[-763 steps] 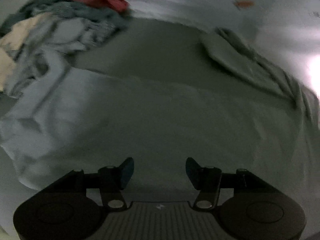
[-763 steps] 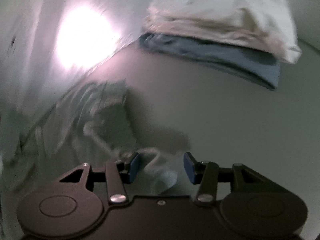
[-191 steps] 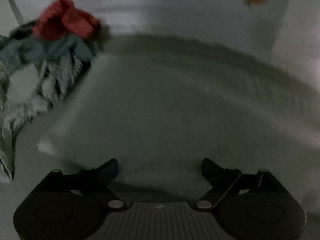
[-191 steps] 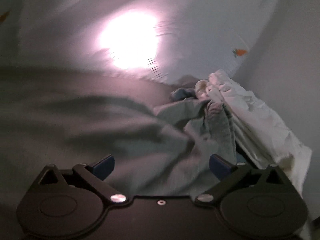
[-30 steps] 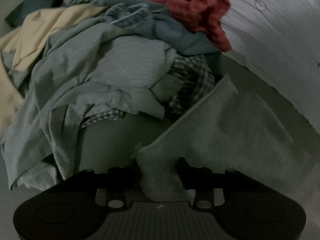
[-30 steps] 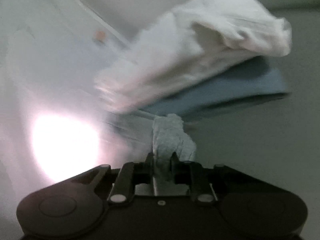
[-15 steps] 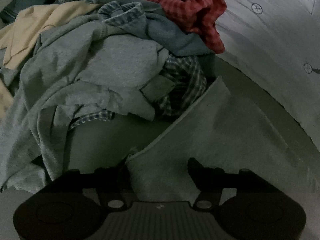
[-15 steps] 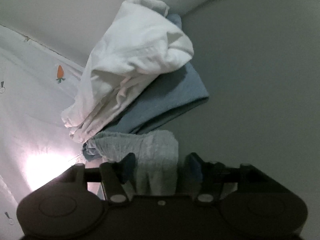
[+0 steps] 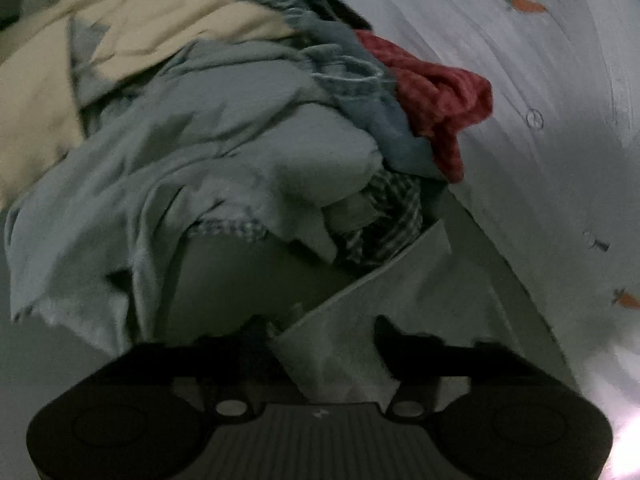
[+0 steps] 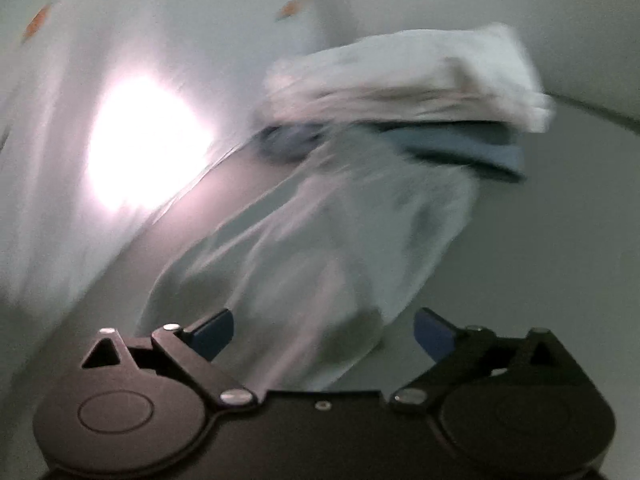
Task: Fold clothes
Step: 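Lay the grey garment flat with the right tool and open it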
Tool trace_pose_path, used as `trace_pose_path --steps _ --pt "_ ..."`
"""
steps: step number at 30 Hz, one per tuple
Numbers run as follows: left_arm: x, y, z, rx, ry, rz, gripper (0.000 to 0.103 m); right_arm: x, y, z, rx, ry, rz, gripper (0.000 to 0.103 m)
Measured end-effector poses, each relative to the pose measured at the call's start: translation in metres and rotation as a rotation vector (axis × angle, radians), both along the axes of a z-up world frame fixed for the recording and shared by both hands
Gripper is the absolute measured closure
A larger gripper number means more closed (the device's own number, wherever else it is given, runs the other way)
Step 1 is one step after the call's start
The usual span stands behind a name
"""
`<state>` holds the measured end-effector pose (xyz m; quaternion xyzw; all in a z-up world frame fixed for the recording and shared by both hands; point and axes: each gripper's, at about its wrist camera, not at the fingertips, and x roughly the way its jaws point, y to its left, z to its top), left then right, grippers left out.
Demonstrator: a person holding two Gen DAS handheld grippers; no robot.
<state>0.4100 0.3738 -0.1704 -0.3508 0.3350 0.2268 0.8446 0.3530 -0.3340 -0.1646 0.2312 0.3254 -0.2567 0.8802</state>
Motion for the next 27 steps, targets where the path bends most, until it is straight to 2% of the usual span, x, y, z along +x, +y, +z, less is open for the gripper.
trace_pose_path --steps 4,5,7,8,9,10,14,17,19,21,23,27 --pt "0.000 -0.005 -0.009 -0.006 -0.013 -0.057 0.039 0.022 0.069 -0.003 -0.196 0.088 0.189 0.003" --pt "0.001 -0.007 -0.011 -0.004 -0.020 -0.082 0.040 0.029 0.079 -0.005 -0.217 0.093 0.228 0.003" --pt "0.006 -0.017 -0.013 0.027 -0.034 -0.131 0.045 0.038 0.091 -0.008 -0.192 0.118 0.263 0.003" --pt "0.008 -0.021 -0.014 0.037 -0.033 -0.139 0.053 0.041 0.096 -0.008 -0.167 0.119 0.271 0.003" --pt "0.010 -0.025 -0.015 0.046 -0.034 -0.149 0.079 0.041 0.102 -0.006 -0.146 0.108 0.280 0.003" --pt "0.012 -0.029 -0.013 0.049 -0.047 -0.159 0.098 0.040 0.107 -0.004 -0.139 0.100 0.294 0.003" --pt "0.022 -0.047 -0.007 0.062 -0.101 -0.205 0.099 0.040 0.123 0.000 -0.150 0.107 0.332 0.003" --pt "0.040 -0.085 0.017 0.114 -0.189 -0.373 0.099 0.036 0.122 0.004 -0.113 0.098 0.310 0.003" --pt "0.052 -0.124 0.030 0.113 -0.237 -0.540 0.099 0.036 0.116 0.003 -0.076 0.094 0.287 0.003" --pt "0.061 -0.168 0.026 0.106 -0.214 -0.732 0.098 0.036 0.111 0.001 -0.045 0.091 0.266 0.003" --pt "0.069 -0.211 0.022 0.098 -0.188 -0.921 0.090 0.035 0.108 0.000 -0.020 0.091 0.252 0.003" --pt "0.060 -0.263 -0.002 0.118 -0.059 -1.129 0.066 0.030 0.103 0.002 0.032 0.082 0.247 0.003"
